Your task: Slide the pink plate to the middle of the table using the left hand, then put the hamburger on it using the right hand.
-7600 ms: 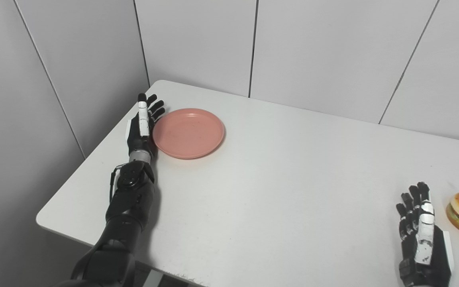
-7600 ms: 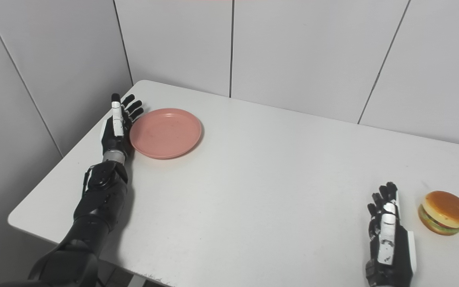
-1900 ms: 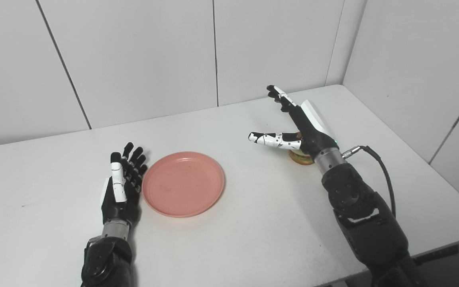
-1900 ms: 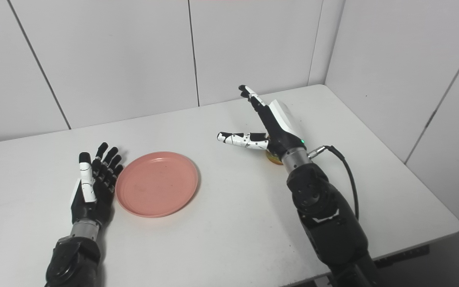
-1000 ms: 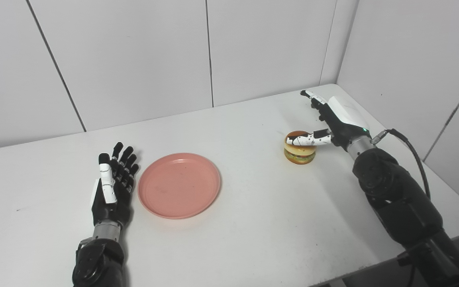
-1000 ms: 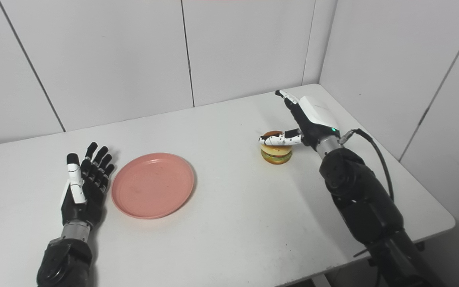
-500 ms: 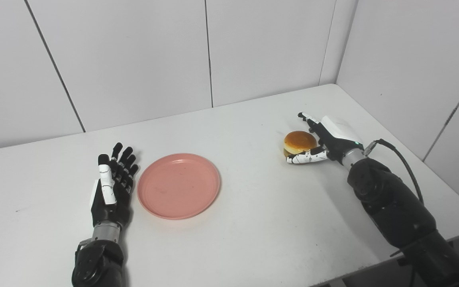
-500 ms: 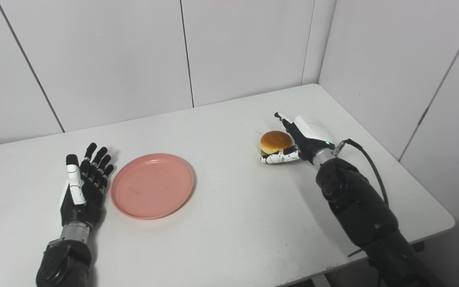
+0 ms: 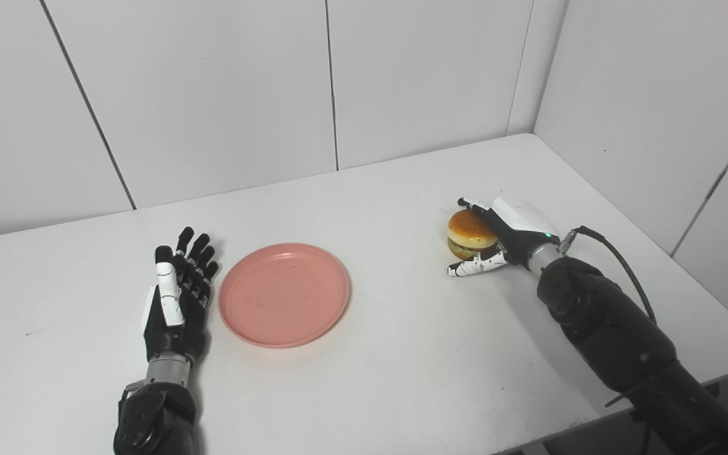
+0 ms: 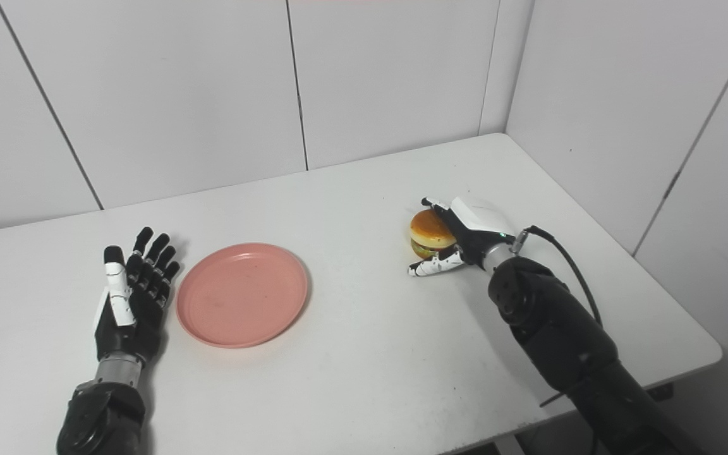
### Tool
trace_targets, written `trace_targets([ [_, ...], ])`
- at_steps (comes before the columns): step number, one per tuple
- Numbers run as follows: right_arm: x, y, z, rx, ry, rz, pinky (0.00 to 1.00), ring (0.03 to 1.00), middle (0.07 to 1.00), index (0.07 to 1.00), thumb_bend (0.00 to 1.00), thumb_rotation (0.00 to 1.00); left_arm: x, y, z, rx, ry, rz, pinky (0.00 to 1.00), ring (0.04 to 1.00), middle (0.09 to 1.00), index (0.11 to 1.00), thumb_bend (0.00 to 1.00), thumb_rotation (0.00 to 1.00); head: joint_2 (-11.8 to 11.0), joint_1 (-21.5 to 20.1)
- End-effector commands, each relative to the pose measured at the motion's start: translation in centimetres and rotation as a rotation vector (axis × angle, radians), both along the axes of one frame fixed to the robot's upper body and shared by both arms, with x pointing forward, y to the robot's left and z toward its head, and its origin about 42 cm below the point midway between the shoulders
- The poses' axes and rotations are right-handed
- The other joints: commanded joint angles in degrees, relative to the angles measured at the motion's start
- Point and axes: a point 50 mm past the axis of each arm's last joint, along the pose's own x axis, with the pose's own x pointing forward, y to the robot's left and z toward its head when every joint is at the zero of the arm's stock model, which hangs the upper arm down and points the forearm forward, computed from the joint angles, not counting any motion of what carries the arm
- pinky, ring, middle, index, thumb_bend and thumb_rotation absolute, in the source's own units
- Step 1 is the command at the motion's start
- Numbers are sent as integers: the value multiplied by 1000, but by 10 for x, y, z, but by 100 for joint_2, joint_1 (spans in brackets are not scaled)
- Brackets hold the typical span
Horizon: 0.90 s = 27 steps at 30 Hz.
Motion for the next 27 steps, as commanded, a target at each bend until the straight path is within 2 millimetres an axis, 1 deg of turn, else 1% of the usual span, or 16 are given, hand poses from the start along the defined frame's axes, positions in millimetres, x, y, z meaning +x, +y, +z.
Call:
trace_targets([
  [1,12,2,30,-47,-118,55,731,820,853,865,849,335,-8,0,-9,5,24,0,981,969,949,949,817,1000,14,24],
  [2,11,3,30,-43,-131,57,723,808,838,851,817,301,-8,0,-9,4,23,-1,986,972,951,950,815,1000,14,24],
  [3,11,5,29,-38,-147,59,682,765,800,815,760,225,-8,0,-9,3,22,0,987,973,952,950,814,1000,14,24],
  [4,11,6,28,-35,-158,57,607,699,747,773,686,121,-8,0,-8,3,21,1,987,973,951,950,813,1000,14,24],
  [5,12,6,28,-34,-167,54,536,634,674,742,633,62,-8,0,-8,5,20,1,987,972,950,950,813,1000,14,24],
  [6,12,7,28,-35,-175,52,403,505,548,695,575,20,-8,0,-8,5,20,2,983,971,949,949,814,1000,14,24],
  [7,12,7,27,-36,-186,50,385,488,535,689,569,16,-8,0,-8,3,21,2,983,970,948,948,814,1000,14,24],
  [8,12,7,27,-36,-200,51,297,391,505,661,557,8,-8,0,-9,2,21,1,983,972,950,950,813,1000,14,24],
  [9,12,7,27,-36,-211,53,236,325,488,636,551,4,-9,0,-9,2,21,1,985,973,952,952,812,1000,14,24],
  [10,11,7,27,-37,-221,55,189,273,478,550,533,1,-9,0,-9,2,20,0,984,973,952,953,811,1000,34,45],
  [12,11,7,29,-35,-233,54,153,227,471,498,521,0,-9,0,-9,1,21,-1,988,974,953,954,809,1000,39,43],
  [20,8,8,35,-26,-255,41,170,260,471,487,519,0,-10,-1,-8,-8,20,-5,989,979,958,958,801,1000,43,76],
  [21,8,8,36,-27,-262,43,163,246,471,486,520,0,-10,-1,-8,-8,20,-6,996,981,960,959,805,1000,43,85],
  [25,6,14,40,-29,-282,61,179,275,472,486,521,0,-11,-2,-8,-3,23,-4,992,982,960,960,818,1000,60,143],
  [27,4,19,44,-18,-297,75,188,282,472,486,522,0,-11,-3,-7,-7,26,-7,989,980,959,958,819,1000,63,169],
])
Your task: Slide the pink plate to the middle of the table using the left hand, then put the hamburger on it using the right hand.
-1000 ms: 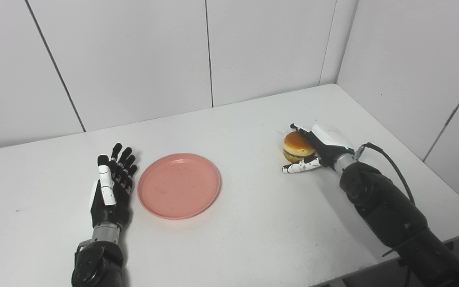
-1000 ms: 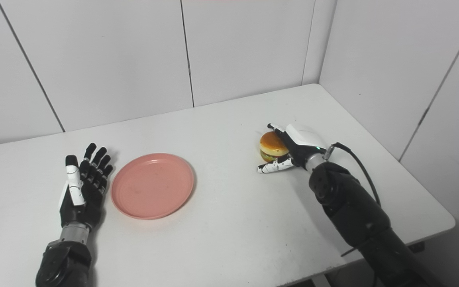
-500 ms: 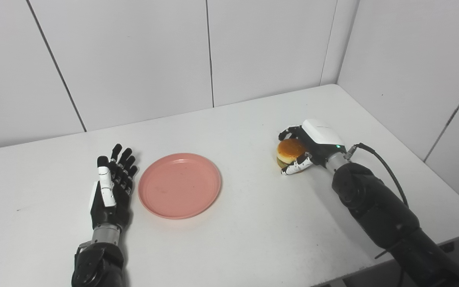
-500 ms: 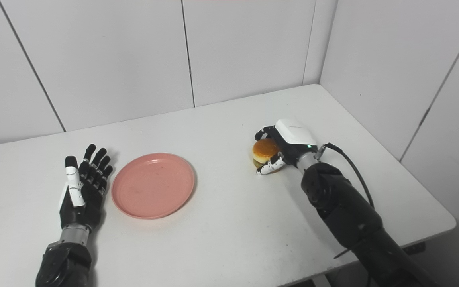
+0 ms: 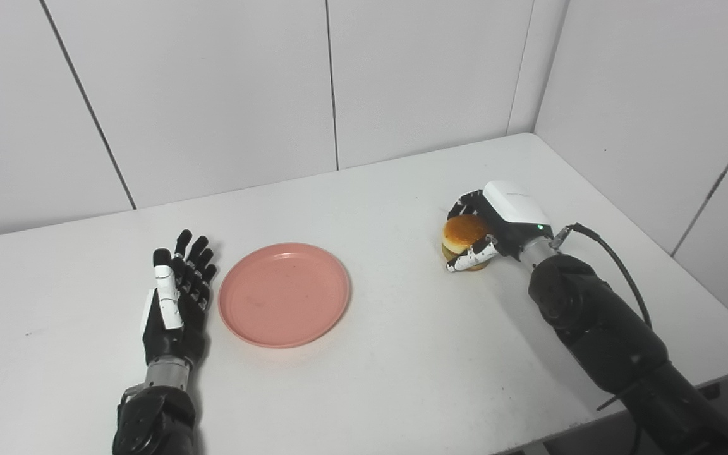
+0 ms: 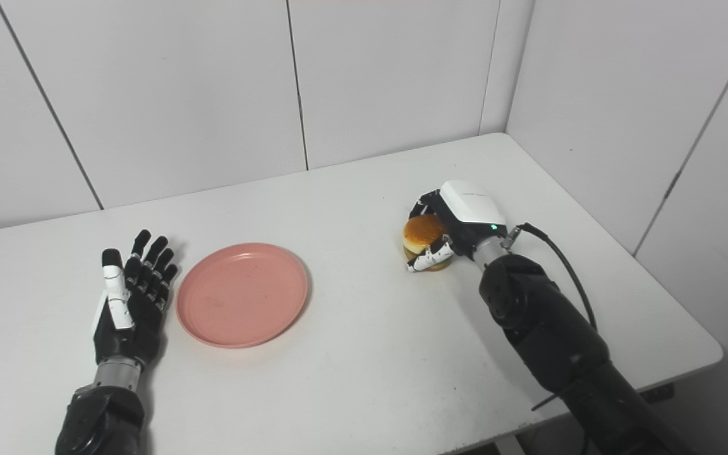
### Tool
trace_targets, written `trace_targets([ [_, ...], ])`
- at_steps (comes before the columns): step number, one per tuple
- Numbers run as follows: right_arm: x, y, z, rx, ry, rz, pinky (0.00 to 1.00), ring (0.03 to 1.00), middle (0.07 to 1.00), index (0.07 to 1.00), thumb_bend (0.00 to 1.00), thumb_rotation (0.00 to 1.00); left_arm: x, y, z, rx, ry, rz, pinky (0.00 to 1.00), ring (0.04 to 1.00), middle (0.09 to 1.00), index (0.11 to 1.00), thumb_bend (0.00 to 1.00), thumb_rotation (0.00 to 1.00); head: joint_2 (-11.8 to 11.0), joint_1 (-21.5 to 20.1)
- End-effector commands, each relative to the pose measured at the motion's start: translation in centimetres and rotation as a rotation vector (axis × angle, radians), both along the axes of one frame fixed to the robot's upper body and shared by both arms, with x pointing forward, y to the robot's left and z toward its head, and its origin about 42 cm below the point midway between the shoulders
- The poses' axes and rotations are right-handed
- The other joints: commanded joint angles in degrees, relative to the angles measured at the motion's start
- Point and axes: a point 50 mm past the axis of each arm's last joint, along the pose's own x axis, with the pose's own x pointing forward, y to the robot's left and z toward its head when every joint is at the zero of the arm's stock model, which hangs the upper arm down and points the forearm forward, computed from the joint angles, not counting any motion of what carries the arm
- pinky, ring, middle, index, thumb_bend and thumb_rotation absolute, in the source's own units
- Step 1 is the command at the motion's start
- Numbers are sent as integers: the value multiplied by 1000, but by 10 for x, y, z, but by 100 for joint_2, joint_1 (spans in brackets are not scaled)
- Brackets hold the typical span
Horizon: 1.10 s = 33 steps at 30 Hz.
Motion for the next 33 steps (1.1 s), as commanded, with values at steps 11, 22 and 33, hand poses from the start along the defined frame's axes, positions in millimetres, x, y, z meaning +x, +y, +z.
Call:
trace_targets([
  [11,0,61,57,92,-214,183,207,295,466,488,522,0,-11,-10,-3,1,28,8,966,966,950,949,787,1000,42,366],
  [22,10,126,80,92,-199,348,205,289,474,485,523,0,-12,-19,-2,18,29,9,957,955,943,945,774,1000,55,897],
  [33,27,175,79,99,-191,483,256,337,408,513,518,0,-12,-26,-2,30,18,23,964,958,944,943,780,1000,56,1444],
])
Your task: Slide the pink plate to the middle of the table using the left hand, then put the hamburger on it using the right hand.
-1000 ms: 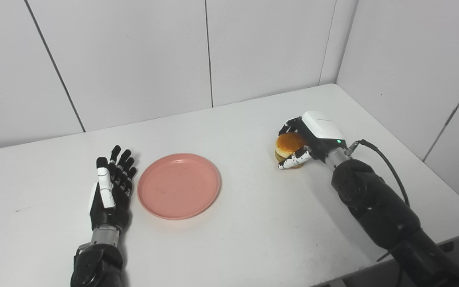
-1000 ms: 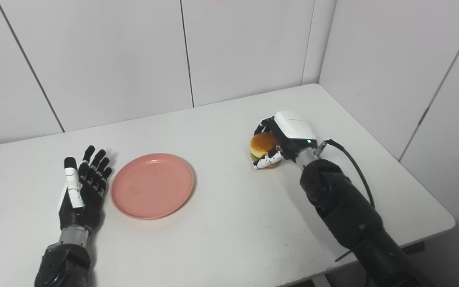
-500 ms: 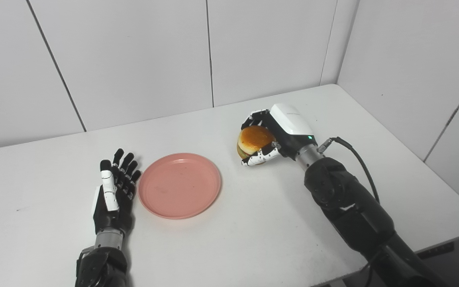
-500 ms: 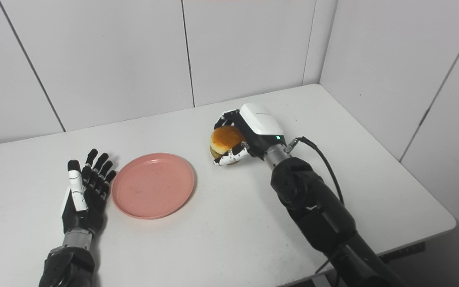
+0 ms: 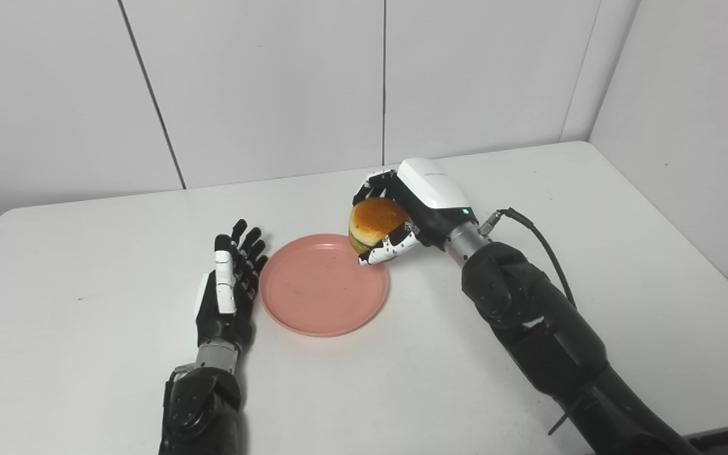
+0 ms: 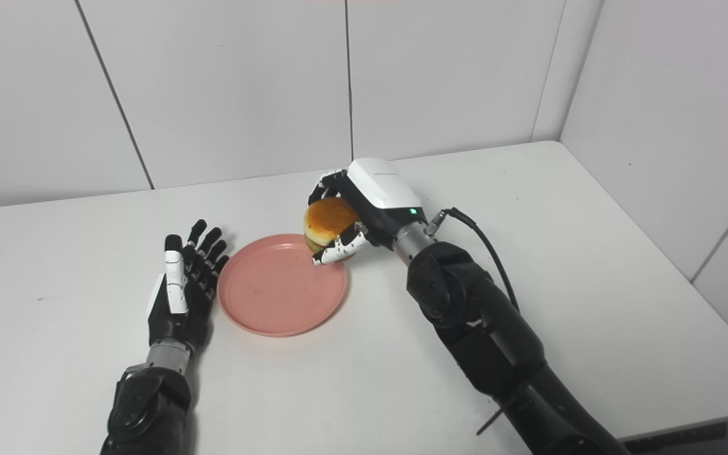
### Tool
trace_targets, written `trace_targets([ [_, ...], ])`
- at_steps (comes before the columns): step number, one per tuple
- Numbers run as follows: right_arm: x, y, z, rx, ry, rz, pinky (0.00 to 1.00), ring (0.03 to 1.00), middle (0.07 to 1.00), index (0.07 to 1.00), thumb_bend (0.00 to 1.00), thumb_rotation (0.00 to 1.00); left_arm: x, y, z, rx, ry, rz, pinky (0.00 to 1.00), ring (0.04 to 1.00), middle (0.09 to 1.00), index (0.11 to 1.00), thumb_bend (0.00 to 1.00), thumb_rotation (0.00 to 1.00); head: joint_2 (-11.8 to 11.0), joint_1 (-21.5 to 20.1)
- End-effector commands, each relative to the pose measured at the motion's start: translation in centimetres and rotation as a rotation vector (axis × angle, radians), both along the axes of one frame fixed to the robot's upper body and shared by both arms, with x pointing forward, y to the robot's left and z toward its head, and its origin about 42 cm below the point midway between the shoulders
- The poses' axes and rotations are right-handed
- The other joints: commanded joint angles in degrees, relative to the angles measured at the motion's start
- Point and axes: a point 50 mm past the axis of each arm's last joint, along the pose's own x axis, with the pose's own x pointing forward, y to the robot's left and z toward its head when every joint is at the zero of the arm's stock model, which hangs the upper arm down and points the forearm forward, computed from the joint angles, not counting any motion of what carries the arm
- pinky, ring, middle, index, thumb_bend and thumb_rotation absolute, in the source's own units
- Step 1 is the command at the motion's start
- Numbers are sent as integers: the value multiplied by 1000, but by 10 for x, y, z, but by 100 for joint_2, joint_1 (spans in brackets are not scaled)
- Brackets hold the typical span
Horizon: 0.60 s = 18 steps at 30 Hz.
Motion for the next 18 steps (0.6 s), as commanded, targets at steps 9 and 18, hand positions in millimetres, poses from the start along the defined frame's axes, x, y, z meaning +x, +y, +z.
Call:
trace_targets([
  [9,14,31,31,3,-97,101,199,270,471,485,524,0,-1,-14,-1,-18,-5,30,968,953,940,942,779,1000,-7,609],
  [18,23,42,18,-24,-66,141,220,295,474,485,525,0,0,-24,-2,-30,6,23,1000,995,972,970,820,1000,-44,982],
])
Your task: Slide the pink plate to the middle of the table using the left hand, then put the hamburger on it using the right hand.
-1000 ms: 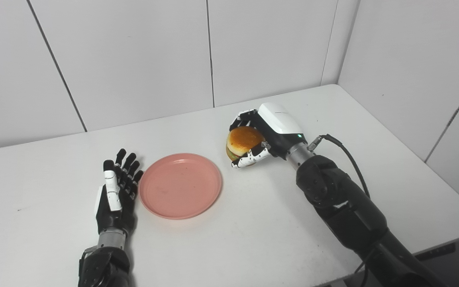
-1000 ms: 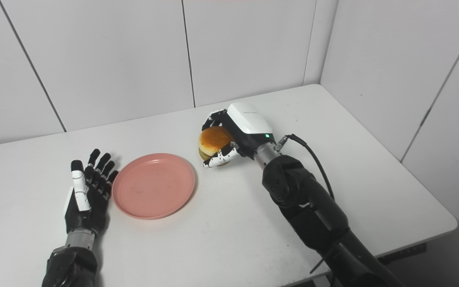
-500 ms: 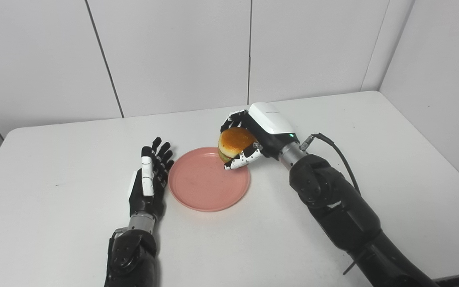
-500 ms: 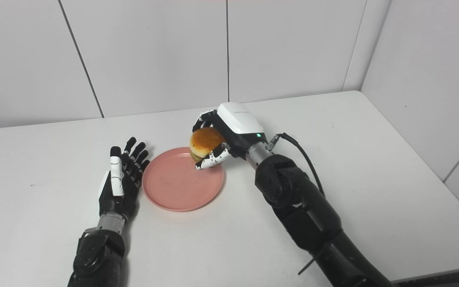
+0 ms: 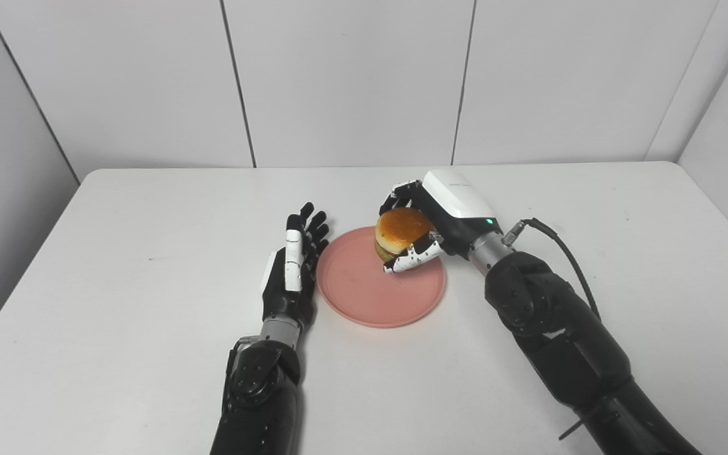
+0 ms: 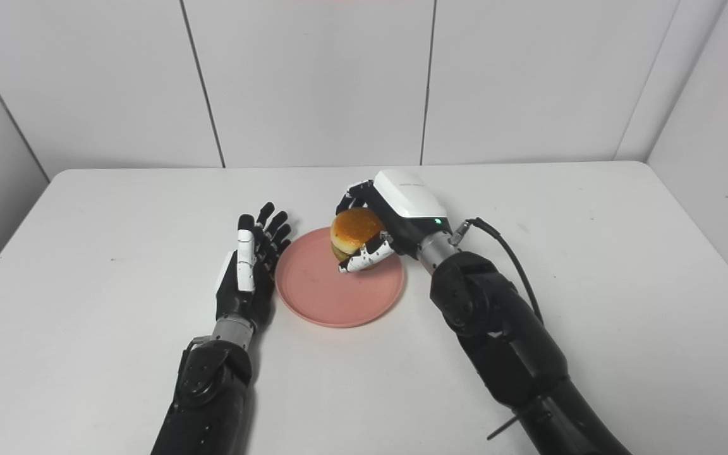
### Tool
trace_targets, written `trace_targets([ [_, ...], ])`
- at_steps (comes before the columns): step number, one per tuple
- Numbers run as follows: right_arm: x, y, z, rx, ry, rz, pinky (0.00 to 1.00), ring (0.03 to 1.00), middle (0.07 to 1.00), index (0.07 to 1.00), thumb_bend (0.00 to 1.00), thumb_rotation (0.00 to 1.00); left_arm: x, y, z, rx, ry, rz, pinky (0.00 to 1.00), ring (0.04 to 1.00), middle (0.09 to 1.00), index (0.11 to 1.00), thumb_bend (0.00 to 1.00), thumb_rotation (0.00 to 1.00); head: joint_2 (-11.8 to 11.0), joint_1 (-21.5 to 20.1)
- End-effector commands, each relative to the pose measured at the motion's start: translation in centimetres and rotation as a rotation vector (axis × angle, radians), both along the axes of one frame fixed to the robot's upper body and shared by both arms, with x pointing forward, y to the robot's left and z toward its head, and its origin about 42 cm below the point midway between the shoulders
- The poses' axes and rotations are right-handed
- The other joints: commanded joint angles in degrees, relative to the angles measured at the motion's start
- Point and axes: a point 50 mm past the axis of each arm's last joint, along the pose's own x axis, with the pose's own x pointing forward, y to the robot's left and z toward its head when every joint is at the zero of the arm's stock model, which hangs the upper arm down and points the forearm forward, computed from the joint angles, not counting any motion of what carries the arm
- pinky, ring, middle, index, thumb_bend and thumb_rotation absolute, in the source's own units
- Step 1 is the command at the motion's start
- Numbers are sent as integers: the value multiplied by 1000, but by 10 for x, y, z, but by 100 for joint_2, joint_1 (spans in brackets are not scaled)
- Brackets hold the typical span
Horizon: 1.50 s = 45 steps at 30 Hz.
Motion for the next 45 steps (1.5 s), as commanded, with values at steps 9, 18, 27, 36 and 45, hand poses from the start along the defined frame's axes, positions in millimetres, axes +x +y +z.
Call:
trace_targets([
  [9,12,21,16,4,-84,84,201,277,472,486,524,0,-3,-16,2,-24,0,10,1000,1000,980,974,771,1000,-47,160],
  [18,11,32,-3,-35,-44,102,261,338,408,522,515,0,-5,-16,1,-5,7,23,1000,982,965,964,773,1000,-40,98],
  [27,11,32,-14,-47,-26,98,229,304,475,488,523,0,-6,-16,2,-8,2,12,1000,989,969,965,774,1000,-20,30],
  [36,12,28,-18,-74,-8,92,254,337,405,521,514,0,-9,-15,2,-10,8,22,1000,984,967,961,766,1000,-46,-22],
  [45,5,20,-8,-133,-26,143,641,736,767,773,670,570,-10,-11,4,-11,-15,-18,1000,1000,990,987,761,1000,-18,-60],
])
